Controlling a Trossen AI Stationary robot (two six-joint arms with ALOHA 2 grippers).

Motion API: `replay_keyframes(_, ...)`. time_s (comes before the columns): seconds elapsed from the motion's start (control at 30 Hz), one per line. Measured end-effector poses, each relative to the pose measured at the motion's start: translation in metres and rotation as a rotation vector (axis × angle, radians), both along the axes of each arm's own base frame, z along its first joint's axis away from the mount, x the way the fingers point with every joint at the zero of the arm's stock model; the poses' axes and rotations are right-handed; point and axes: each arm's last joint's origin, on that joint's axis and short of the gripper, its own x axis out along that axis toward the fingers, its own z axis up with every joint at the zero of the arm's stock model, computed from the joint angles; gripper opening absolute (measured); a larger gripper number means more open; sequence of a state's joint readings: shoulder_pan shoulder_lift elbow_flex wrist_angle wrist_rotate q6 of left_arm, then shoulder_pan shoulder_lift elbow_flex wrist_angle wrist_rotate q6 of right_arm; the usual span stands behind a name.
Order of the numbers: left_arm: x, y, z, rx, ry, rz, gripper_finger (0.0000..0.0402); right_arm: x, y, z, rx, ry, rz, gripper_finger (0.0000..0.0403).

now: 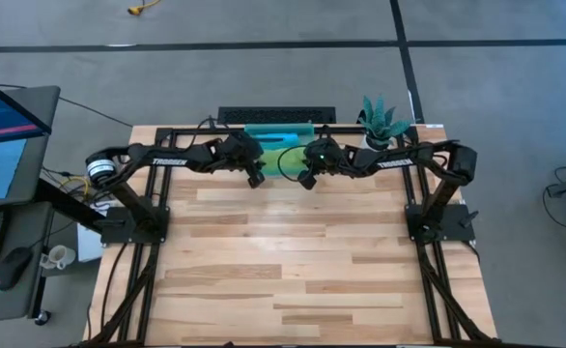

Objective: Roll microfiber towels into tight, uniform cylinder then place into a basket
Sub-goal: Put the green microfiber cloth into the bin

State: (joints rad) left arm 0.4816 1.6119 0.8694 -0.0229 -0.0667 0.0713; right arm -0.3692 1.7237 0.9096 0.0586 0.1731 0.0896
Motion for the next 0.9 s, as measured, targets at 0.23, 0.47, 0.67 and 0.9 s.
replay_keyframes(0.23, 0.002, 0.002, 0.038, 0.068, -0.034, -0.01, 0.0132, -0.001, 0.001, -0.001, 0.022, 0.004, -0.002, 0.0015)
replay_keyframes(0.47, -0.013, -0.004, 0.062, 0.124, -0.024, 0.018, 0.0132, -0.002, 0.001, -0.002, 0.055, 0.005, -0.021, 0.0021)
replay_keyframes(0.67, -0.022, -0.008, 0.068, 0.123, 0.004, 0.031, 0.0133, -0.001, 0.004, -0.002, 0.063, 0.008, -0.019, 0.006)
replay_keyframes(0.9, -0.023, -0.009, 0.065, 0.106, 0.039, 0.029, 0.0133, 0.005, 0.002, 0.014, 0.096, 0.098, -0.022, 0.0141)
